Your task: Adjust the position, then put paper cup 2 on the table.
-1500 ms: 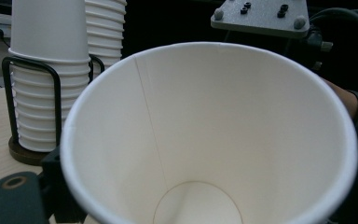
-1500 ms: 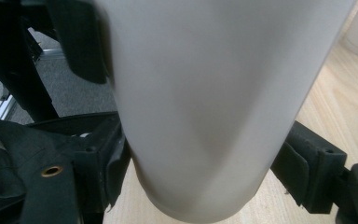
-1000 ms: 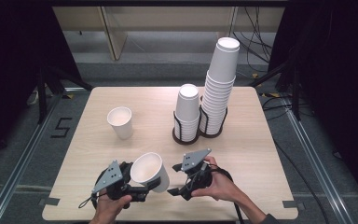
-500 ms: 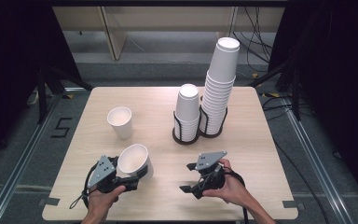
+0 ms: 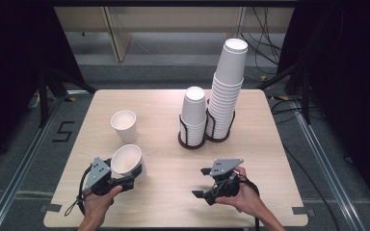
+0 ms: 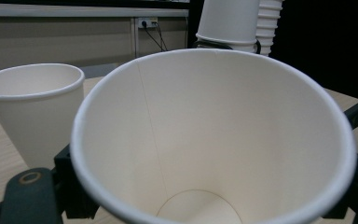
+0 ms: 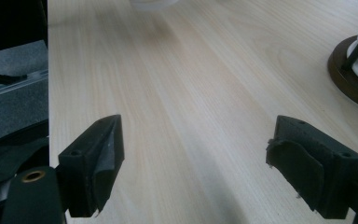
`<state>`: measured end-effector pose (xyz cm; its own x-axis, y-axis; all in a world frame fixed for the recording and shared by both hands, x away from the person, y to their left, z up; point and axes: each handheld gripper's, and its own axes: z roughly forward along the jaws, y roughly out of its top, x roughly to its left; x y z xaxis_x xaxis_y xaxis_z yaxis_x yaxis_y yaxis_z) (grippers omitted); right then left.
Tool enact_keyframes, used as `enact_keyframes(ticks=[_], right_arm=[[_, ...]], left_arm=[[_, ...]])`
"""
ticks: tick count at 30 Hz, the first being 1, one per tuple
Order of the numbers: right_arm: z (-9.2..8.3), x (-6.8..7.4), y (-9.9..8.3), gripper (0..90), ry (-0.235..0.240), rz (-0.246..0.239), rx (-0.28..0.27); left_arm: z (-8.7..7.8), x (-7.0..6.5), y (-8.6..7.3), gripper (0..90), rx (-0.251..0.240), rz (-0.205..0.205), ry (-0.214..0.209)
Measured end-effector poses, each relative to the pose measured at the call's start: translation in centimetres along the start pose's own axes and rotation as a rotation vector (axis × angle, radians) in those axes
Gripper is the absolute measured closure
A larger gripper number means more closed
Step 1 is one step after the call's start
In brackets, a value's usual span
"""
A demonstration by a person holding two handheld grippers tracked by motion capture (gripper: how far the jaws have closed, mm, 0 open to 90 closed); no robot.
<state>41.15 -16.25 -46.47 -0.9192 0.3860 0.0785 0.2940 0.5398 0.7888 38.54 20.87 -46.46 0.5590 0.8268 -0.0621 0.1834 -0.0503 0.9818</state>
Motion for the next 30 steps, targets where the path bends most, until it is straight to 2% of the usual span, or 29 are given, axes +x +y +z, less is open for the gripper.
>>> enact_keyframes(ticks=[5,7,9,15,17,22,23,26,27,28,30], right_arm=[[-0.1,0.1,-0.3,18.2,-0.006,0.0,0.0],[-0.1,0.1,-0.5,18.2,-0.009,-0.007,0.004],[-0.2,0.2,-0.6,18.2,-0.003,0.014,0.011],[-0.4,0.2,-0.7,18.2,-0.007,0.008,0.002],[-0.5,0.3,-0.8,18.2,-0.013,0.023,0.007],[-0.5,0.2,-0.9,18.2,-0.018,0.022,0.004],[-0.5,0.1,-0.9,18.2,-0.022,0.012,0.003],[-0.4,0.0,-1.0,18.1,-0.022,0.016,0.006],[-0.4,0.1,-1.0,18.1,-0.021,0.039,0.011],[-0.4,-0.1,-1.0,18.1,-0.022,0.023,0.004],[-0.3,-0.3,-1.0,18.1,-0.012,0.03,0.002]], left_arm=[[-0.1,0.3,0.0,16.6,0.005,0.016,0.016],[-0.1,0.4,-0.1,16.6,0.006,0.011,0.02],[-0.2,0.6,-0.1,16.6,0.009,0.012,0.026],[-0.1,0.7,-0.1,16.6,0.006,0.001,0.034],[0.0,0.8,-0.2,16.5,-0.005,0.0,0.032],[0.0,0.8,-0.1,16.5,0.009,-0.001,0.04],[0.4,0.6,-0.2,16.5,-0.002,-0.01,0.032],[0.9,0.2,0.0,16.5,0.01,-0.006,0.029],[1.2,0.0,0.1,16.5,0.01,-0.005,0.025],[1.4,-0.1,0.1,16.5,0.015,-0.001,0.024],[2.0,-0.4,0.2,16.5,0.012,-0.001,0.019]])
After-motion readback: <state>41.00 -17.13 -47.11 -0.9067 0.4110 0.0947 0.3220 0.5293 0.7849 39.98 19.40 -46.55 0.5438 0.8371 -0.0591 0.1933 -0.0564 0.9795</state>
